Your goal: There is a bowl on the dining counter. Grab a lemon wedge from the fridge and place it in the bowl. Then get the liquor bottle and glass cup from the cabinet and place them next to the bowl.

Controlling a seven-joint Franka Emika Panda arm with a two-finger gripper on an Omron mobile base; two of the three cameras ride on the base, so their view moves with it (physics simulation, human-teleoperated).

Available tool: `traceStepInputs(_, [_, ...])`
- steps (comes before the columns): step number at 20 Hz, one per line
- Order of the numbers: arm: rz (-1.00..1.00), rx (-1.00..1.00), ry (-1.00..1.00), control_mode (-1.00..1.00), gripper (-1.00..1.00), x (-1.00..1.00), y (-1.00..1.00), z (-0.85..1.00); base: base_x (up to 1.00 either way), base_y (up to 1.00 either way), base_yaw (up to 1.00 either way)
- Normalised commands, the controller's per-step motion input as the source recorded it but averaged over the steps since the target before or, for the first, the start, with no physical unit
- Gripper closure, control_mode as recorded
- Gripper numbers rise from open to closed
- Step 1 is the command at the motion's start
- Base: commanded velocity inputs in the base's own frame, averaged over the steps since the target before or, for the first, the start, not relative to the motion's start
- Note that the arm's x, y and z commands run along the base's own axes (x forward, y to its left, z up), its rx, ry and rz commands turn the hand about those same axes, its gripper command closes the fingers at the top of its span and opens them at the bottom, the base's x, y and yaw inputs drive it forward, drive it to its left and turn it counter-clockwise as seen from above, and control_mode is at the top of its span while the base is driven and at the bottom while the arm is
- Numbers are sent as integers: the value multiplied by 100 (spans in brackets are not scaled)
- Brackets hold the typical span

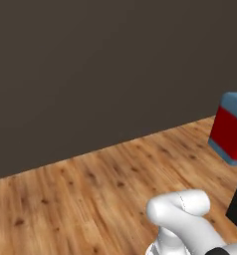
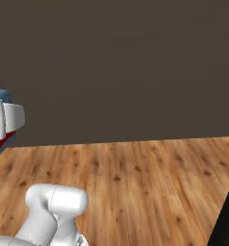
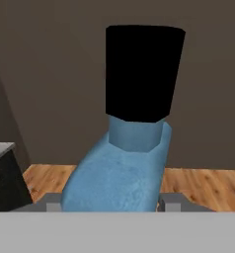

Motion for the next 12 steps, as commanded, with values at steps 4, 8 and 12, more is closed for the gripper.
traceStepInputs(4, [0,0,0,100,100,0,0,0,100,15,-33])
traceStepInputs(8, [0,0,0,100,100,0,0,0,100,40,-30])
traceStepInputs(12, [0,0,0,100,100,0,0,0,100,41,-33])
